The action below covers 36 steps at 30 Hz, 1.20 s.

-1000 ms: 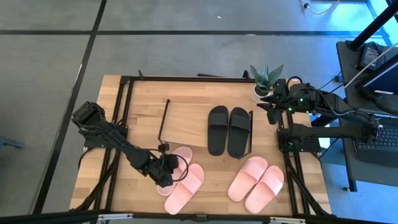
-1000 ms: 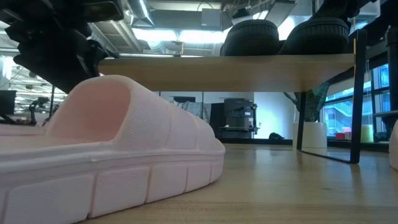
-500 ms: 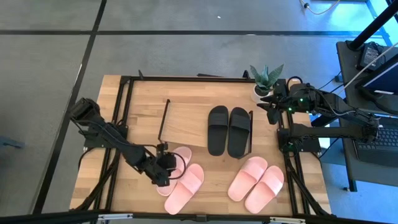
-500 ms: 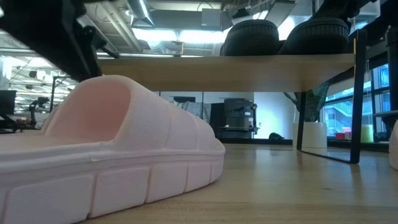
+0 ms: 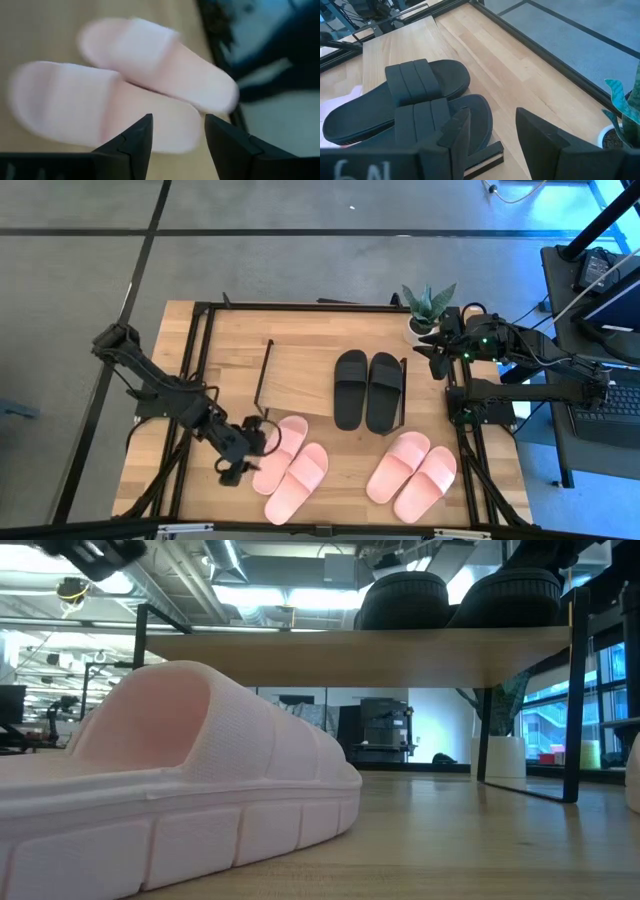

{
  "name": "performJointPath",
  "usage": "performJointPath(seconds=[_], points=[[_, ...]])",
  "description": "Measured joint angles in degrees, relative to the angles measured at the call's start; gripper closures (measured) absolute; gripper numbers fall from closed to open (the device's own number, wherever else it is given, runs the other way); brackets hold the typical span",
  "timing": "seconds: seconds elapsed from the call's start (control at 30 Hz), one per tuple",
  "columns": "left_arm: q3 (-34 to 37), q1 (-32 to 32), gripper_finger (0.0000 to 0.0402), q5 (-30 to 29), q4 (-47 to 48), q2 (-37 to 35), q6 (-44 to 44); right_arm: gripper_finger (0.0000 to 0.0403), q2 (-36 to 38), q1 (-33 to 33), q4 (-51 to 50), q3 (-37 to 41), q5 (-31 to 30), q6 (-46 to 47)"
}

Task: Pick and place slides into the shelf
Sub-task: Put the left pink slides under the shelf

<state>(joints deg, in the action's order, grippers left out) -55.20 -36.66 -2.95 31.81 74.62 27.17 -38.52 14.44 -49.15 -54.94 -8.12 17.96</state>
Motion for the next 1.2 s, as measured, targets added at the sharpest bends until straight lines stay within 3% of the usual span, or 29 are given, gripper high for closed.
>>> performJointPath(seconds=[0.1, 0.47, 0.77, 1.0, 1.2], points=[[0.0, -2.61, 0.023, 0.54, 0.28, 1.23, -2.31, 0.0243, 0.02, 0.02, 0.02, 0.0, 0.0, 0.03], [-0.02, -10.41, 0.023, -8.14, 0.51, 9.42, -2.37, 0.0243, -0.13, 0.01, 0.04, 0.0, 0.0, 4.52], [0.0, -13.39, 0.023, -8.95, -8.05, 20.13, -4.38, 0.0243, -2.73, 0.01, 0.07, 0.0, 0.0, 7.45], [0.0, -15.51, 0.023, -16.19, -8.8, 21.06, -3.5, 0.0243, -6.26, 0.02, 0.04, 0.0, 0.0, 8.83], [0.0, -15.57, 0.023, -17.14, -8.59, 21.06, -3.48, 0.0243, -7.82, 0.0, 0.06, 0.0, 0.0, 8.98]])
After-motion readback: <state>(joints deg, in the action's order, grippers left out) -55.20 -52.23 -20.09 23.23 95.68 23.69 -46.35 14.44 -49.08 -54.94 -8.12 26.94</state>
